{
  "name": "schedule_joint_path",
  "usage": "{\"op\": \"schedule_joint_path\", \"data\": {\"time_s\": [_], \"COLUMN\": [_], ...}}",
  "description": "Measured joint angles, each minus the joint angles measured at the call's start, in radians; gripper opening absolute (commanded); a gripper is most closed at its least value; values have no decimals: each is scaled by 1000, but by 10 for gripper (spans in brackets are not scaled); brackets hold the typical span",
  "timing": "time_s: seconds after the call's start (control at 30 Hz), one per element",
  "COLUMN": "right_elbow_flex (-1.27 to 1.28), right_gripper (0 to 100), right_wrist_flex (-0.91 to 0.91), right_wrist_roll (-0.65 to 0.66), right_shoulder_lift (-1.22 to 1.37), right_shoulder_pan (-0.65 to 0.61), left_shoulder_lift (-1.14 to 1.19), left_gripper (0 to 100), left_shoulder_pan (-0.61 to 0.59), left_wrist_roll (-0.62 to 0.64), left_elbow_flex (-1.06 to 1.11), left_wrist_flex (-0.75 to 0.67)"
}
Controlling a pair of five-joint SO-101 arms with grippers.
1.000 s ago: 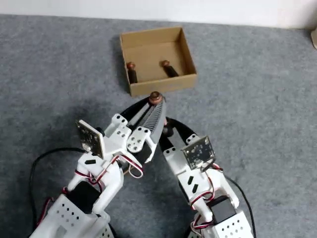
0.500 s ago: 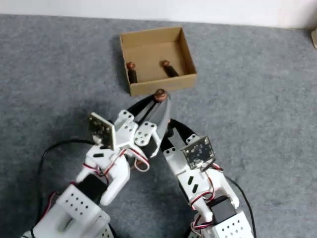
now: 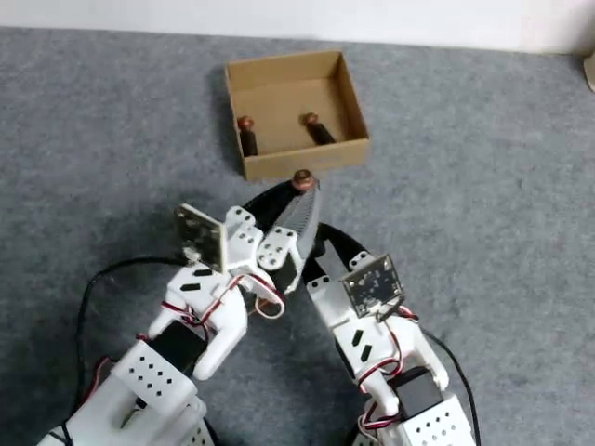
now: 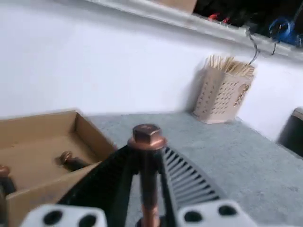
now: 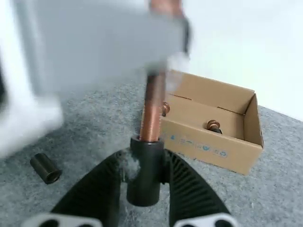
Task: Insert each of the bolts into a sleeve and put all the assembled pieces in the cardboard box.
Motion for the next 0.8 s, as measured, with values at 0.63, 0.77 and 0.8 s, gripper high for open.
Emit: {"op": "schedule_joint_path", "data": {"time_s": [0.63,0.77,0.8], "right_elbow_flex": [2,2,2], "right_gripper": [4,4,4], "right_wrist_flex": [-5,-5,-5], "right_wrist_roll": [-3,-3,-3], "right_shoulder_lift": [-2,-2,-2], "right_shoulder_pan": [20,23,23], "left_shoulder_lift": [0,0,0], "left_gripper": [5,17,46], "left_shoulder_pan": [9,9,9], "left_wrist_roll": [86,86,86], "left_elbow_flex": [0,0,0], "left_wrist_flex": [236,239,239]}}
